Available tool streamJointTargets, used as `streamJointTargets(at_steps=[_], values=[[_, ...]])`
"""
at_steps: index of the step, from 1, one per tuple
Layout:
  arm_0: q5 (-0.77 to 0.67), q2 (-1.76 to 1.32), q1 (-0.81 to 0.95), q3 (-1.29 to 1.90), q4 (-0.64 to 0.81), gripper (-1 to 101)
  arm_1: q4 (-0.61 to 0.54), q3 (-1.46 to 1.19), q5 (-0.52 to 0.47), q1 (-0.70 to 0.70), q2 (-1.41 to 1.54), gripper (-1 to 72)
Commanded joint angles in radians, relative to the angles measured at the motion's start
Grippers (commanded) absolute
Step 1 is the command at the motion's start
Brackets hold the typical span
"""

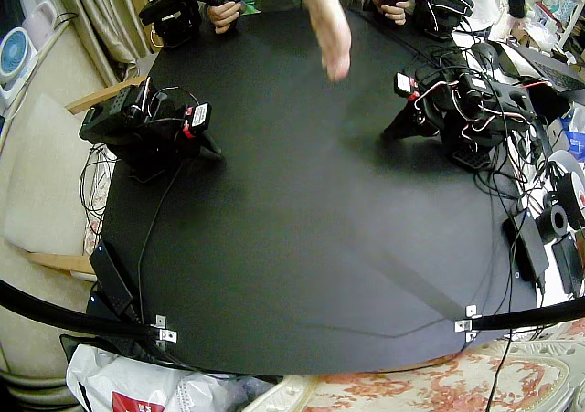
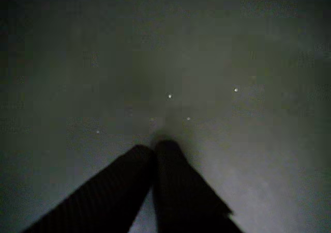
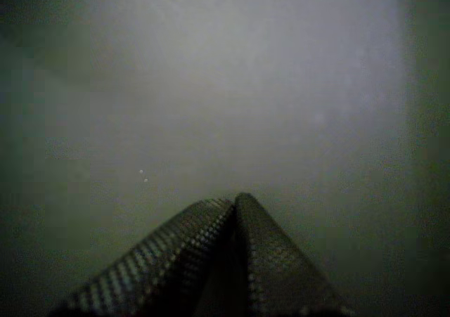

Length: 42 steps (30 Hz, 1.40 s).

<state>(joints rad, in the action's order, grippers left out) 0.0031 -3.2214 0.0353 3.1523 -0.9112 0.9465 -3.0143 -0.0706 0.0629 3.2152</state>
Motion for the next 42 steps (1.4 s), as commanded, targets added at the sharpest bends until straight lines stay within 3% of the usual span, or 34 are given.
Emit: streamJointTargets(at_steps=[1, 7, 12, 17, 18, 21, 25, 32, 42], values=[[-0.006, -0.018, 0.006, -0.008, 0.006, 0, 0.011, 0.008, -0.012, 0.012, 0.003, -0.3], [-0.02, -0.018, 0.0, -0.029, 0.009, 0, 0.011, 0.008, -0.029, 0.023, 0.003, -0.3], [0.037, -0.018, -0.074, -0.529, -0.224, 0, 0.011, 0.008, -0.041, 0.034, 0.003, -0.3], [0.195, 0.021, -0.245, -0.942, -0.256, 0, 0.012, 0.008, -0.049, 0.038, 0.003, -0.3], [0.233, 0.041, -0.279, -1.015, -0.222, 0, 0.012, 0.008, -0.049, 0.04, 0.003, -0.3], [0.304, 0.069, -0.293, -1.015, 0.069, 0, 0.012, 0.008, -0.055, 0.046, 0.003, -0.3], [0.405, 0.173, -0.224, -1.025, 0.393, 0, 0.015, 0.008, -0.06, 0.058, 0.005, -0.3], [0.552, 0.589, -0.304, -1.318, 0.502, 0, 0.017, 0.008, -0.064, 0.072, 0.005, -0.3], [0.526, 0.904, -0.334, -1.287, 0.914, 0, 0.018, 0.008, -0.058, 0.074, 0.008, -0.3]])
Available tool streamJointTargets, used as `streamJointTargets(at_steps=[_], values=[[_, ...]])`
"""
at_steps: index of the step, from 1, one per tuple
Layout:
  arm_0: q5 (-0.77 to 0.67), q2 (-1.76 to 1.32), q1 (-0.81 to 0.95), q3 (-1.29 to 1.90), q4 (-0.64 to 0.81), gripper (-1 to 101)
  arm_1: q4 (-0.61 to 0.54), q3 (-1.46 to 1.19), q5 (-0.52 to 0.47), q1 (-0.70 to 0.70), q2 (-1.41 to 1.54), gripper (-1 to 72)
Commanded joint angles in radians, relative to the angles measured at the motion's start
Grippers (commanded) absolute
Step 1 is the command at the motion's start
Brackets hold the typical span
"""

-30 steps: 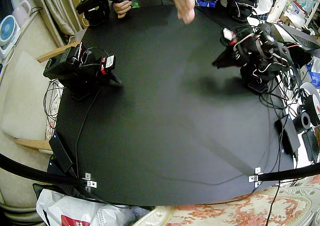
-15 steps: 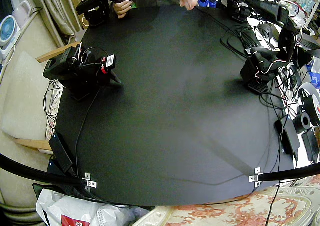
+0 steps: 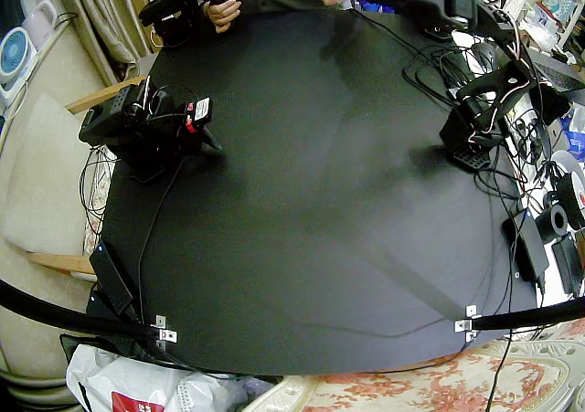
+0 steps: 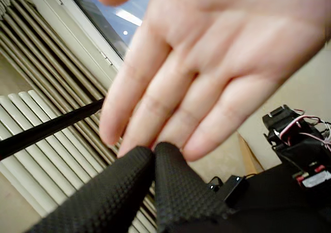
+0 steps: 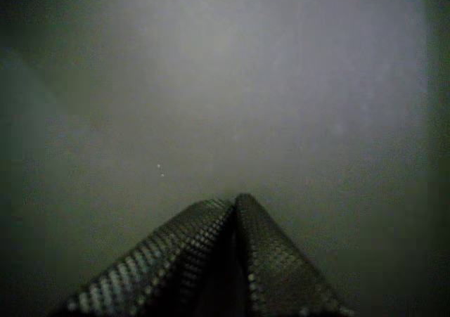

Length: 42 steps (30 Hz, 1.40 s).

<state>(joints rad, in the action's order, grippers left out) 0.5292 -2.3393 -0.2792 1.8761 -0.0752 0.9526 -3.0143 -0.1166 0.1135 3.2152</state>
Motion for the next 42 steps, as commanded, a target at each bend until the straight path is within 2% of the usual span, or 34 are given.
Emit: streamJointTargets(at_steps=[1, 5, 12, 13, 15, 16, 18, 23, 24, 30, 31, 36, 40, 42], values=[[0.0, 0.048, -0.025, -0.02, 0.104, 0, 0.012, 0.008, -0.012, 0.023, 0.008, -0.3], [0.006, 0.104, -0.031, -0.046, 0.173, 0, 0.014, 0.008, -0.012, 0.023, 0.008, -0.3], [0.014, 0.126, -0.044, -0.08, 0.163, 0, 0.014, 0.008, -0.014, 0.025, 0.008, -0.3], [0.014, 0.124, -0.044, -0.103, 0.114, 0, 0.014, 0.008, -0.014, 0.025, 0.008, -0.3], [0.017, 0.098, -0.041, -0.201, -0.114, 0, 0.014, 0.008, -0.014, 0.023, 0.008, -0.3], [0.017, 0.075, -0.032, -0.207, -0.15, 0, 0.014, 0.008, -0.012, 0.023, 0.008, -0.3], [0.005, 0.043, -0.017, -0.295, -0.328, 0, 0.014, 0.008, -0.012, 0.023, 0.008, -0.3], [-0.121, -0.006, 0.041, -0.531, -0.857, 0, 0.014, 0.008, -0.009, 0.021, 0.008, -0.3], [-0.144, -0.034, 0.052, -0.526, -0.908, 0, 0.014, 0.008, -0.008, 0.02, 0.008, -0.3], [-0.314, -0.184, 0.091, -0.368, -1.272, 0, 0.014, 0.008, 0.003, 0.012, 0.008, -0.3], [-0.347, -0.27, 0.091, -0.213, -1.299, 0, 0.014, 0.008, 0.006, 0.011, 0.009, -0.3], [-0.426, -0.509, 0.146, 0.186, -1.338, 0, 0.014, 0.008, 0.025, -0.003, 0.011, -0.3], [-0.54, -0.9, 0.268, 0.746, -1.252, 0, 0.014, 0.008, 0.049, -0.02, 0.012, -0.3], [-0.537, -0.9, 0.302, 0.842, -1.21, 0, 0.012, 0.008, 0.057, -0.026, 0.012, -0.3]])
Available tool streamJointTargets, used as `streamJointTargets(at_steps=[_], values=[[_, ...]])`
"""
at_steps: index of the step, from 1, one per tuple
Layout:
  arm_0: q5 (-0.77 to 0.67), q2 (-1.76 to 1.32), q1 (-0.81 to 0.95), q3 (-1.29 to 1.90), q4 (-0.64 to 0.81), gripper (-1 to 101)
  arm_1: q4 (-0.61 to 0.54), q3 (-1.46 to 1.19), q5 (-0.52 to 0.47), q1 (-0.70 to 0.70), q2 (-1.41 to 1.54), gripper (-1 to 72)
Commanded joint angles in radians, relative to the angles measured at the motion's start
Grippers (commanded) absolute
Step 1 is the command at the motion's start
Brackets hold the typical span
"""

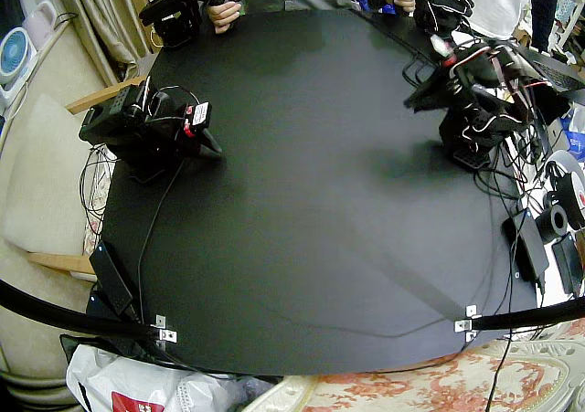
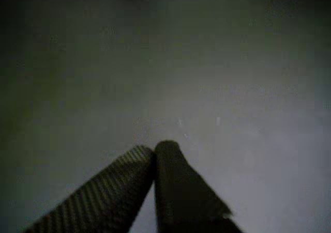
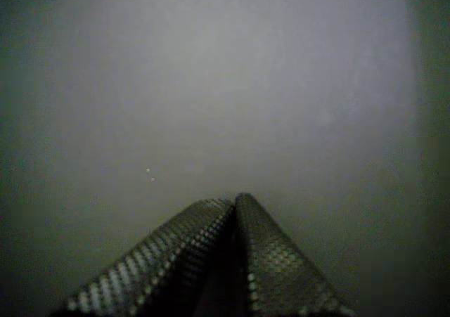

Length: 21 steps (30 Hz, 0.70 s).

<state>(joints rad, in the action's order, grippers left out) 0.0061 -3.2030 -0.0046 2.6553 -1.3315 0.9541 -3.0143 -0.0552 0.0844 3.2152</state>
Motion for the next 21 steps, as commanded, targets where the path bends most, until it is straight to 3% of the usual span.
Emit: streamJointTargets(at_steps=[1, 8, 21], values=[[-0.015, -0.037, 0.044, 0.147, 0.089, 0, 0.011, 0.008, -0.003, 0.003, 0.012, -0.3], [-0.029, -0.038, 0.051, 0.426, 0.239, 0, 0.011, 0.008, 0.021, -0.017, 0.012, -0.3], [-0.023, -0.038, 0.051, 0.431, 0.219, 0, 0.011, 0.008, 0.023, -0.018, 0.012, -0.3]])
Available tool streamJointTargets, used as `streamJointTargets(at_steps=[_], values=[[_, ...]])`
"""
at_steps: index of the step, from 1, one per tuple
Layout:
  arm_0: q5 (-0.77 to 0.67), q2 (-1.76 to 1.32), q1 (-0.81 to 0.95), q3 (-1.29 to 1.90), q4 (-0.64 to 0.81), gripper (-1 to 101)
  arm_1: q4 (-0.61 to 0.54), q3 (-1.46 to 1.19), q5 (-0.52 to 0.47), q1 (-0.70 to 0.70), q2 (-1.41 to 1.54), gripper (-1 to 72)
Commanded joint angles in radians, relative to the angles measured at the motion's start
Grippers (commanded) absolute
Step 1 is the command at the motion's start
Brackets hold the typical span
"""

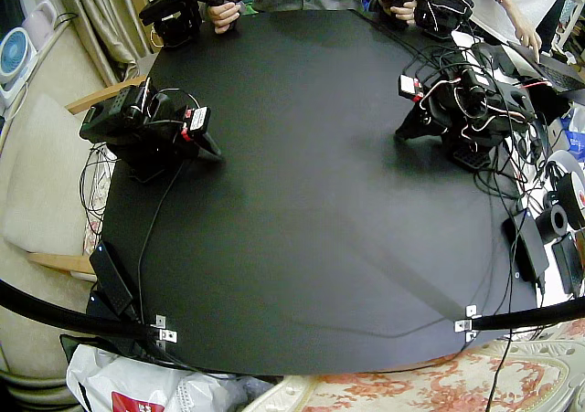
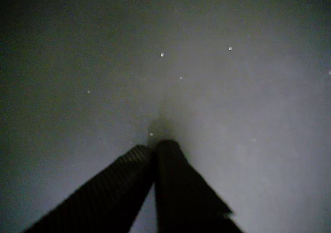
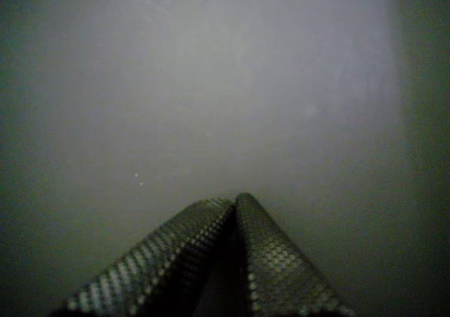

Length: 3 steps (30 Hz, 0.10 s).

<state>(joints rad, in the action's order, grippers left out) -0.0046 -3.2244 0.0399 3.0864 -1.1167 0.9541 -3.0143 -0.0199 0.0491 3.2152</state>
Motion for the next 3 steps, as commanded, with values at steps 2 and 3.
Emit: streamJointTargets(at_steps=[2, 3], values=[[-0.012, -0.017, 0.006, 0.0, 0.005, 0, 0.011, 0.008, -0.014, 0.017, 0.012, -0.3], [-0.012, -0.017, 0.006, 0.0, 0.005, 0, 0.011, 0.008, -0.014, 0.018, 0.012, -0.3]])
